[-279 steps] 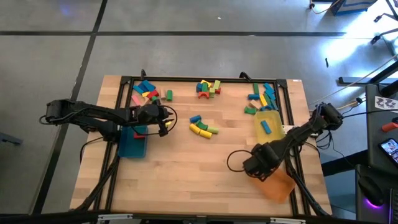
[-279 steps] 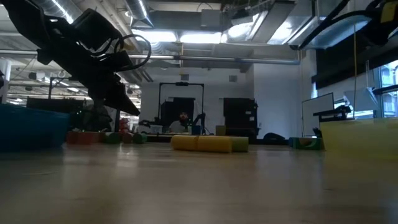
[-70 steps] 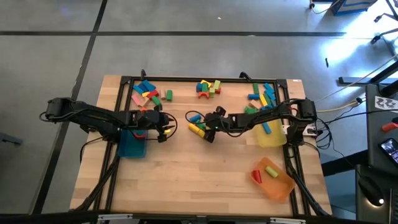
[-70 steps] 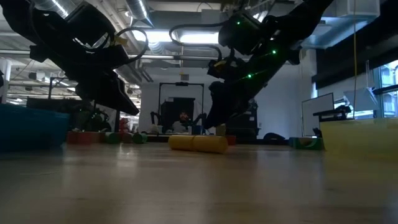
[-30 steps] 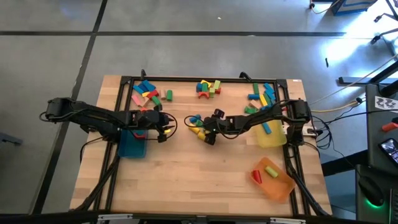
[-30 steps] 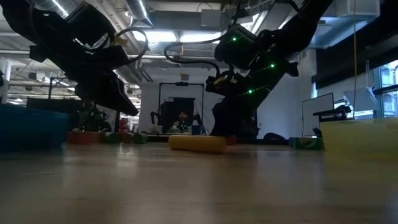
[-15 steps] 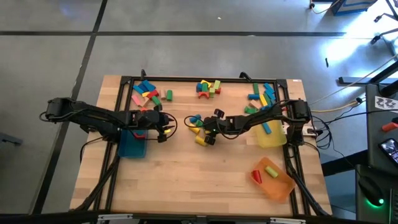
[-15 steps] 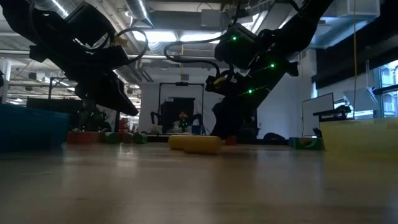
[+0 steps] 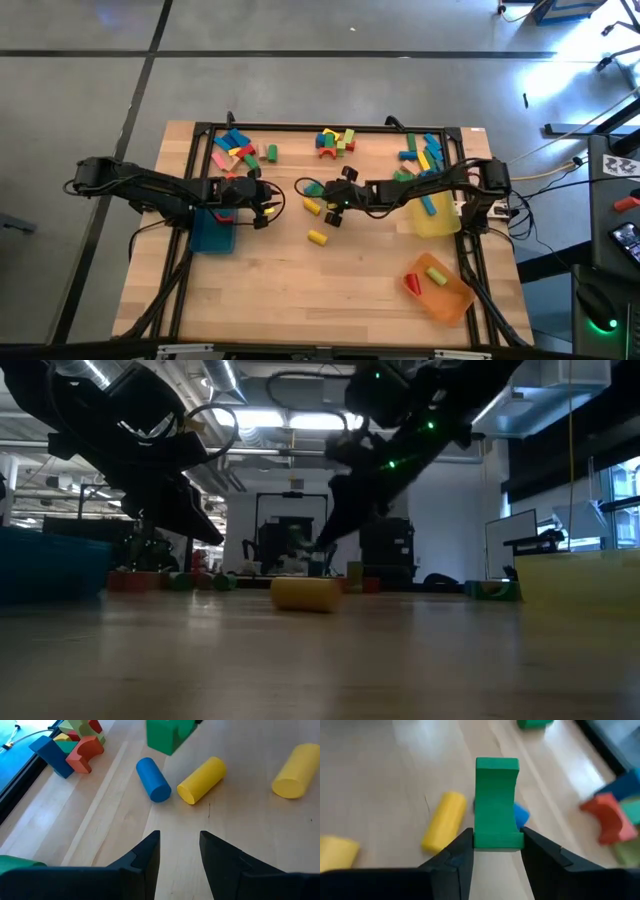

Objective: Sort blocks by size
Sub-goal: Put the green arch block into the blue bin

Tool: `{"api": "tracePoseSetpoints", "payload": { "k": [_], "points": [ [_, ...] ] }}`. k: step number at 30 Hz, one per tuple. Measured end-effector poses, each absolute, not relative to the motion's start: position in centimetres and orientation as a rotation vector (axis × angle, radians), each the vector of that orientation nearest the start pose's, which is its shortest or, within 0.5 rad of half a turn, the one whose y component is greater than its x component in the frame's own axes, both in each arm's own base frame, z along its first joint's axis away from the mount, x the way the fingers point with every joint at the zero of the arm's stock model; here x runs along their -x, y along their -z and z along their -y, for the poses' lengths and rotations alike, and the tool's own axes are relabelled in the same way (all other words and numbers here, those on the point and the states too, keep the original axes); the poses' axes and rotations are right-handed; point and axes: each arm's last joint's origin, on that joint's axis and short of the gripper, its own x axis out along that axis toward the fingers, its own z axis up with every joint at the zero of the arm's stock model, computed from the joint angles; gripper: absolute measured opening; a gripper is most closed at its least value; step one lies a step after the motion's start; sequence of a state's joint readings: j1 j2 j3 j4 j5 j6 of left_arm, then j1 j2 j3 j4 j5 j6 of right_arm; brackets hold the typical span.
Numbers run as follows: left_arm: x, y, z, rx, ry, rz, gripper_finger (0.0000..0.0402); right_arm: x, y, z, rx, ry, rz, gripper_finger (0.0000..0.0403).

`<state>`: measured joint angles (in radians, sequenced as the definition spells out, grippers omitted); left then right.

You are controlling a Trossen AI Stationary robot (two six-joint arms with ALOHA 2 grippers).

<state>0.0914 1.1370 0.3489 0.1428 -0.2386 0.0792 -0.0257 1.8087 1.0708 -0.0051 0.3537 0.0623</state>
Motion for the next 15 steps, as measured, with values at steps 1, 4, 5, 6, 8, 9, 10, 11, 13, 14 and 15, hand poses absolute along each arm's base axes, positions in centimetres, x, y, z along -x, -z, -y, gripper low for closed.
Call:
{"api": "tracePoseSetpoints", "payload": {
  "k": [1, 4, 5, 6, 8, 9, 10, 11, 13, 14, 15],
  "points": [
    [-19.9, -15.4, -2.5, -0.127, -0.291, -0.659, 0.0123, -37.5, -17.8, 2.0, 0.06, 0.38, -0.717, 0.0146],
    [-20.0, -15.4, -2.5, -0.13, -0.29, -0.658, 0.0123, -37.8, -18.3, 1.9, 0.051, 0.359, -0.701, 0.0155],
    [-20.0, -15.4, -2.5, -0.13, -0.291, -0.654, 0.0123, -37.9, -18.4, 1.9, 0.046, 0.348, -0.695, 0.0155],
    [-20.0, -15.5, -2.5, -0.129, -0.29, -0.652, 0.0123, -38.0, -18.5, 1.9, 0.043, 0.343, -0.688, 0.0155],
    [-19.9, -15.6, -2.5, -0.129, -0.291, -0.644, 0.0123, -38.1, -18.7, 1.8, 0.039, 0.332, -0.68, 0.015],
    [-19.9, -15.7, -2.5, -0.128, -0.292, -0.637, 0.0123, -38.1, -18.8, 1.8, 0.039, 0.324, -0.678, 0.0147],
    [-19.9, -15.9, -2.5, -0.127, -0.293, -0.628, 0.0123, -38.2, -18.9, 1.8, 0.043, 0.311, -0.677, 0.0144],
    [-19.8, -16.1, -2.5, -0.127, -0.294, -0.615, 0.0123, -38.3, -18.9, 1.7, 0.041, 0.293, -0.672, 0.0142],
    [-19.7, -16.5, -2.5, -0.125, -0.295, -0.593, 0.0123, -38.5, -19.1, 1.7, 0.044, 0.26, -0.645, 0.0142],
    [-19.6, -16.7, -2.5, -0.121, -0.297, -0.578, 0.0123, -38.5, -19.3, 1.6, 0.045, 0.247, -0.631, 0.0145],
    [-19.5, -16.9, -2.5, -0.119, -0.298, -0.566, 0.0123, -38.6, -19.4, 1.6, 0.044, 0.234, -0.616, 0.0148]
  ]
}}
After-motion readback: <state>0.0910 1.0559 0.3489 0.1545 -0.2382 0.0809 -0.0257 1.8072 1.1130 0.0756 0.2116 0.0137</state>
